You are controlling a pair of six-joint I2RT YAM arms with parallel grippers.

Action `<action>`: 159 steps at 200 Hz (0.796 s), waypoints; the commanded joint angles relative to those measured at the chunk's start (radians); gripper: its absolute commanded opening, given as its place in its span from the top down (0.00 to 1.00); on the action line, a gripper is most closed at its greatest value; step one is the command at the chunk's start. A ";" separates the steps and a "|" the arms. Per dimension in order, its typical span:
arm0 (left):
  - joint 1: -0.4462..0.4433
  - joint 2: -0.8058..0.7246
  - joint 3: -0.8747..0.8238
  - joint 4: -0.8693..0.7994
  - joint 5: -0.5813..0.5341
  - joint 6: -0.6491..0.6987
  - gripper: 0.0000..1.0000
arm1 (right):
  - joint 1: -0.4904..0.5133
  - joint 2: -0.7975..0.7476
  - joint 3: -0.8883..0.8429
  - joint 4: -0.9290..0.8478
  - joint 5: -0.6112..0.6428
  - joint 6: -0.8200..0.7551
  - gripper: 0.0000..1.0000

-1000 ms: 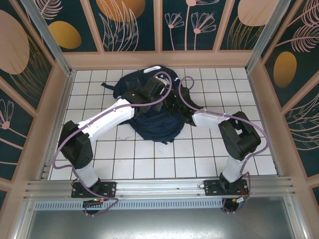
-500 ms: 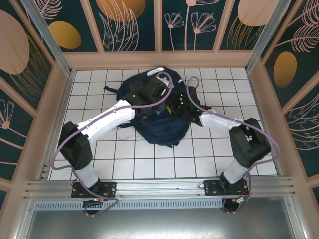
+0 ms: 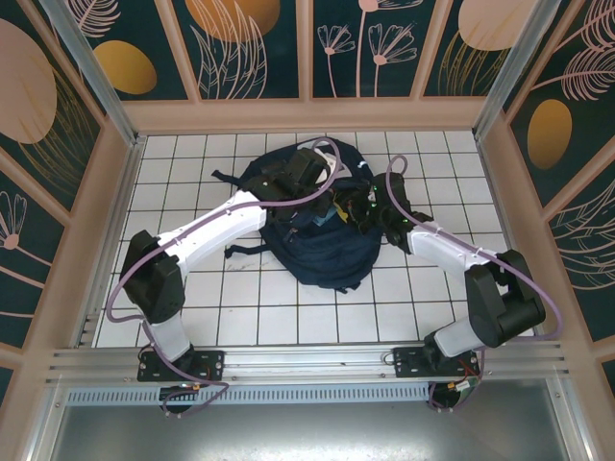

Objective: Pack the student bag

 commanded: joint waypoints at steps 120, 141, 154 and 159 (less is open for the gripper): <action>0.057 -0.004 0.026 0.095 0.177 -0.087 0.37 | -0.129 -0.366 -0.097 -0.449 0.178 -0.204 0.52; 0.116 -0.089 -0.085 0.151 0.221 -0.155 0.31 | -0.133 -0.437 -0.101 -0.496 0.258 -0.288 0.44; 0.156 -0.149 -0.168 0.189 0.223 -0.204 0.27 | -0.127 -0.446 -0.087 -0.498 0.249 -0.341 0.43; 0.171 -0.170 -0.197 0.202 0.215 -0.224 0.25 | -0.123 -0.443 -0.078 -0.497 0.236 -0.357 0.42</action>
